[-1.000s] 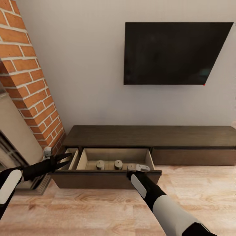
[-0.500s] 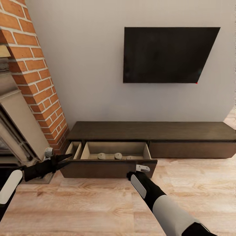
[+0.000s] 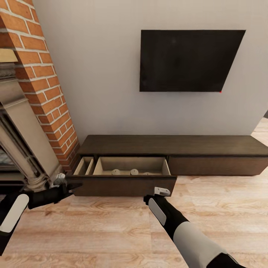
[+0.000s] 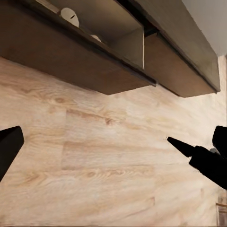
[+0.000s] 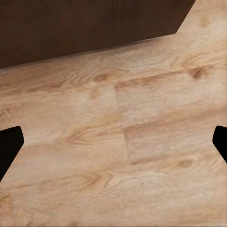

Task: Place each of the two pumpkins and all three candles from the living room inside a cabinet in the living room (use any cabinet), then make sure every cabinet is closed, and position the cauldron so it is next to a table in the living room.

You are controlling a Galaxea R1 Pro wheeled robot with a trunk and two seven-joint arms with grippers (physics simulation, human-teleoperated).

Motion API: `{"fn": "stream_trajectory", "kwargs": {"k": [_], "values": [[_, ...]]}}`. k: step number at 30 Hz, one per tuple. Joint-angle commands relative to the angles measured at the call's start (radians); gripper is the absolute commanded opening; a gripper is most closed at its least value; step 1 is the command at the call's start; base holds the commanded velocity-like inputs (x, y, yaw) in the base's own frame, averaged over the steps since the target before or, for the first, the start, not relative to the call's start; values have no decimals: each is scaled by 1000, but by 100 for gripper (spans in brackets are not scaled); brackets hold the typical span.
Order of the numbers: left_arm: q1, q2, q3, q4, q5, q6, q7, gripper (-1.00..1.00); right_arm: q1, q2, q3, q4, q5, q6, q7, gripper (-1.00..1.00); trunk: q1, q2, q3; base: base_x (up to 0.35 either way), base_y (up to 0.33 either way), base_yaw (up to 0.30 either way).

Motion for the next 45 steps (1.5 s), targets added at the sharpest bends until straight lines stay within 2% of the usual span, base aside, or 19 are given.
{"fn": "stream_trajectory", "kwargs": {"k": [1, 3, 5, 8, 12, 18, 19, 21, 24, 28, 31, 33, 34, 36, 37, 39, 42, 45], "values": [[0, -15, 0, 2, -3, -1, 34, 100, 0, 0, 1, 0, -1, 1, 0, 100, 4, -7, -3, -1, 0, 0], [0, -33, -1, 4, -20, -3, 77, 100, 1, 0, 1, 0, -2, 0, 0, 100, 12, -21, -9, 0, 0, 0], [0, -61, -1, 5, -70, -13, 150, 100, 4, 0, 2, 0, -1, -2, 1, 100, 19, -35, -16, 0, 0, 0], [0, -101, -1, 5, -131, -59, 194, 100, 8, 0, 2, 0, 0, -5, 2, 100, 31, -56, -25, 0, 0, 0], [0, -141, -1, 5, -184, -109, 212, 100, 12, 0, 2, 1, 5, -9, 2, 100, 46, -84, -38, 0, 0, 0], [0, -189, 0, 52, -322, -234, 235, 100, 14, 0, 1, 7, 5, -11, 3, 100, 69, -126, -56, 0, 0, 0], [0, -192, 0, 59, -331, -245, 235, 100, 14, -1, 1, 8, 5, -11, 4, 100, 73, -133, -60, 0, 0, 0], [0, -206, 1, 95, -372, -309, 238, 100, 15, -1, 0, 10, 8, -13, 36, 100, 81, -147, -66, 0, 0, 0], [0, -210, 1, 103, -378, -342, 238, 100, 17, -4, 0, 10, 11, -30, 52, 100, 92, -168, -75, 0, 0, 0], [0, -218, 0, 132, -385, -392, 238, 100, 18, -10, 0, 29, 12, -106, 61, 100, 107, -196, -88, 0, 0, 0], [0, -221, 1, 147, -411, -423, 239, 100, 18, -11, 2, 68, 13, -156, 77, 100, 119, -217, -97, 0, 0, 0], [0, -235, 1, 154, -473, -456, 240, 100, 18, -10, 5, 123, 15, -198, 120, 100, 127, -231, -103, 0, 0, 0], [0, -240, 1, 155, -487, -464, 240, 100, 18, -10, 5, 132, 15, -210, 131, 100, 130, -238, -107, 0, 0, 0], [0, -262, 1, 163, -541, -501, 240, 100, 18, -10, 6, 159, 15, -271, 173, 100, 138, -252, -113, 0, 0, 0], [0, -267, 1, 167, -554, -513, 241, 100, 18, -10, 6, 165, 15, -290, 183, 100, 142, -259, -116, 0, 0, 0], [0, -289, 1, 193, -604, -568, 243, 100, 18, -8, 7, 198, 15, -364, 209, 100, 150, -273, -122, 0, 0, 0], [0, -308, 2, 216, -645, -618, 260, 100, 18, -6, 10, 246, 21, -420, 220, 100, 161, -294, -132, 0, 0, 0], [0, -319, 1, 230, -671, -660, 303, 100, 18, -3, 48, 291, 71, -480, 226, 100, 173, -315, -141, 0, 0, 0]]}}
